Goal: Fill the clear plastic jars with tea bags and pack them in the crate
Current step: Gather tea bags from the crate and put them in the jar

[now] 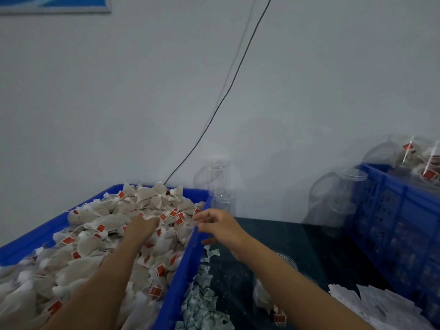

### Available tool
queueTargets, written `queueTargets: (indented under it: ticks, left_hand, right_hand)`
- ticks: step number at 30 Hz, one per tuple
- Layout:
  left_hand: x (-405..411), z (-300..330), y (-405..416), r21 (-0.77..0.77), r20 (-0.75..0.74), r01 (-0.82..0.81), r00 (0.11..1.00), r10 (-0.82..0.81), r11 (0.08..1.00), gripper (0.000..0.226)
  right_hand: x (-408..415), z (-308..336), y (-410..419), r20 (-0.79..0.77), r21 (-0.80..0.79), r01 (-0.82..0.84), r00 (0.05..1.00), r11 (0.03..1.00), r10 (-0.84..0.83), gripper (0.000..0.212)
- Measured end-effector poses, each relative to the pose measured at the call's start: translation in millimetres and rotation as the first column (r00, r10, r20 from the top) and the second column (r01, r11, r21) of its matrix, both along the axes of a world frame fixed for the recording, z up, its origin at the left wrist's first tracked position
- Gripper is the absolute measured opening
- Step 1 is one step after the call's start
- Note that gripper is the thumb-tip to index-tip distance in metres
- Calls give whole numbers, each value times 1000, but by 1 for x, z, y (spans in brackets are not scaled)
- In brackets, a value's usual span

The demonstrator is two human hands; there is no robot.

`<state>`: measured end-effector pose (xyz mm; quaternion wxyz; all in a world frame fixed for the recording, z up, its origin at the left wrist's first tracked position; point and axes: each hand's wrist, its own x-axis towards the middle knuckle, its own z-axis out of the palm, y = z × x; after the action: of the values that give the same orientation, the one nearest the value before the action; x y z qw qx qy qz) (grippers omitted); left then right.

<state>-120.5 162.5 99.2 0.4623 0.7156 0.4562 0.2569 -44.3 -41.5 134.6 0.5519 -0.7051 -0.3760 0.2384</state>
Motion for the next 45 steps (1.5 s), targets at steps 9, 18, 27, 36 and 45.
queueTargets:
  ticks: [9, 18, 27, 36, 45]
  left_hand:
    - [24, 53, -49, 208, 86, 231, 964, -253, 951, 18]
    - [56, 67, -143, 105, 134, 706, 688, -714, 700, 25]
    - [67, 37, -171, 195, -37, 738, 663, -747, 646, 34]
    - [60, 27, -161, -98, 193, 783, 621, -760, 614, 28]
    - [59, 19, -162, -196, 345, 694, 710, -613, 693, 14]
  right_hand:
    - [28, 24, -36, -196, 128, 160, 972, 979, -133, 17]
    - [38, 21, -73, -241, 200, 155, 965, 967, -104, 36]
    - [55, 5, -109, -74, 92, 170, 984, 981, -164, 22]
    - [68, 11, -126, -16, -34, 387, 922, 922, -387, 25]
    - [71, -11, -155, -99, 50, 443, 894, 895, -437, 25]
